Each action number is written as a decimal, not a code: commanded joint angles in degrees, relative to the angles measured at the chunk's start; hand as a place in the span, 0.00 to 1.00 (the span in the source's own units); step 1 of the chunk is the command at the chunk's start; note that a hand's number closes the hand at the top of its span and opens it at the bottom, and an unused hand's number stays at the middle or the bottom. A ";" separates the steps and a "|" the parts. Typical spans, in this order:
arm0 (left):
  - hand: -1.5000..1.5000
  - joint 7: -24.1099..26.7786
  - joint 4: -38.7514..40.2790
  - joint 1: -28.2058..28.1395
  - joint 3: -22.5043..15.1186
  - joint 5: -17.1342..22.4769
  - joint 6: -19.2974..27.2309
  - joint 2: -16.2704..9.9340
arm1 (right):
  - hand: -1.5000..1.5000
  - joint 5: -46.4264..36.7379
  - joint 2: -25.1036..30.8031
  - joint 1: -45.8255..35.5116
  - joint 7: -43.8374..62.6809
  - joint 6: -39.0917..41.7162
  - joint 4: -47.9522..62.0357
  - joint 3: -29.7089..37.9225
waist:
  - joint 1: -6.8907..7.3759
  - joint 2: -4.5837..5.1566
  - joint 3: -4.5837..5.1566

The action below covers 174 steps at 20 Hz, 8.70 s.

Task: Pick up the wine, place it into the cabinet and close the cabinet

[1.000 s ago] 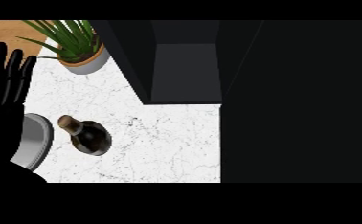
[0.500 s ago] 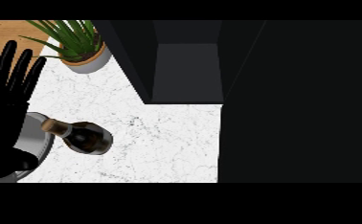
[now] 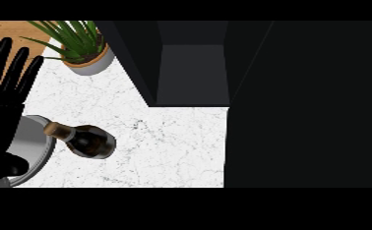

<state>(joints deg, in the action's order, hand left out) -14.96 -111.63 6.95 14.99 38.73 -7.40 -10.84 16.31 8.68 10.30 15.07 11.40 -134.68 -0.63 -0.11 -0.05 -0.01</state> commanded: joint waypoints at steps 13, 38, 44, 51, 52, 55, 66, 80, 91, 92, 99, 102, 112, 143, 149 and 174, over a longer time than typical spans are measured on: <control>0.00 -5.12 -8.22 -2.90 1.13 -0.06 4.52 -0.08 | 0.00 4.21 0.62 -3.63 6.60 1.79 -2.09 5.79 | 0.08 0.00 0.00; 0.00 11.71 14.73 -12.46 8.64 -7.18 -14.49 -0.07 | 0.00 -1.80 -3.99 -7.22 8.85 -0.36 -1.99 1.76 | 0.11 0.06 0.04; 0.00 13.43 19.39 -11.92 9.55 -7.90 -17.06 -1.22 | 0.00 -0.94 -4.01 -3.34 6.91 2.57 -3.72 1.97 | 0.03 0.02 0.01; 0.00 22.37 28.95 -13.10 9.36 -14.17 -21.27 -0.84 | 0.00 -1.80 -4.54 -5.51 5.85 2.71 0.44 2.01 | 0.14 0.06 0.02; 0.00 20.58 29.38 -8.17 8.36 -15.08 -17.34 -1.11 | 0.00 -3.54 -5.41 -5.99 8.36 1.26 -2.14 -0.89 | 0.03 0.05 0.02; 0.00 23.83 34.93 -9.17 8.87 -15.70 -21.31 -2.35 | 0.00 -2.90 -5.67 -4.60 10.68 0.52 -5.50 -1.45 | -0.01 0.02 0.02; 0.00 36.10 52.35 -3.70 7.74 -22.11 -23.80 -3.18 | 0.00 2.29 -3.03 -7.03 11.78 1.74 -3.63 4.42 | -0.16 0.07 0.03; 0.00 50.43 72.83 3.27 4.54 -28.75 -23.72 -4.44 | 0.00 -2.72 -5.36 -3.90 6.94 3.42 -1.39 2.04 | -0.16 0.07 0.03; 0.00 58.66 88.58 11.00 4.12 -30.21 -23.23 -3.41 | 0.00 -1.35 -4.14 -8.55 11.91 0.94 -4.01 3.38 | -0.51 0.20 0.10; 0.00 59.70 90.36 11.12 3.64 -30.82 -23.96 -3.72 | 0.00 -4.50 -5.88 -6.17 8.59 2.10 -2.14 0.55 | -0.50 0.21 0.09; 0.00 61.75 90.81 9.95 3.54 -29.15 -28.58 -2.22 | 0.00 -0.14 -3.44 -8.79 12.31 1.73 -3.29 3.96 | -0.62 0.28 0.16; 0.00 63.13 93.92 9.20 3.73 -29.47 -32.09 -5.94 | 0.00 -3.20 -5.29 -7.22 10.35 1.78 -3.40 0.86 | -0.68 0.33 0.17; 1.00 63.33 95.49 11.34 2.03 -30.15 -31.29 -3.53 | 0.00 -5.75 -6.56 -3.24 7.02 2.91 -3.87 -0.49 | -1.01 0.29 0.17; 1.00 56.03 46.19 -15.88 -13.33 -23.31 -15.33 10.68 | 0.00 -1.01 -4.19 -7.29 6.23 3.71 3.36 6.36 | 0.63 -0.08 -0.07; 1.00 41.92 24.08 -22.50 -22.59 -17.35 -6.20 10.80 | 0.00 -1.37 -4.59 -4.57 2.11 6.16 4.53 6.23 | 0.47 -0.07 -0.07; 1.00 31.77 24.55 5.54 -33.68 -19.90 25.86 10.84 | 0.00 -3.87 -5.96 -5.49 6.20 3.90 1.66 3.29 | -0.25 0.06 0.01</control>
<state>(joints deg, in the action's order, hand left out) 13.77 -91.98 8.19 -16.46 19.75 14.35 -0.02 12.89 2.73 4.50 20.58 15.54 -132.35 3.03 -0.29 0.01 0.00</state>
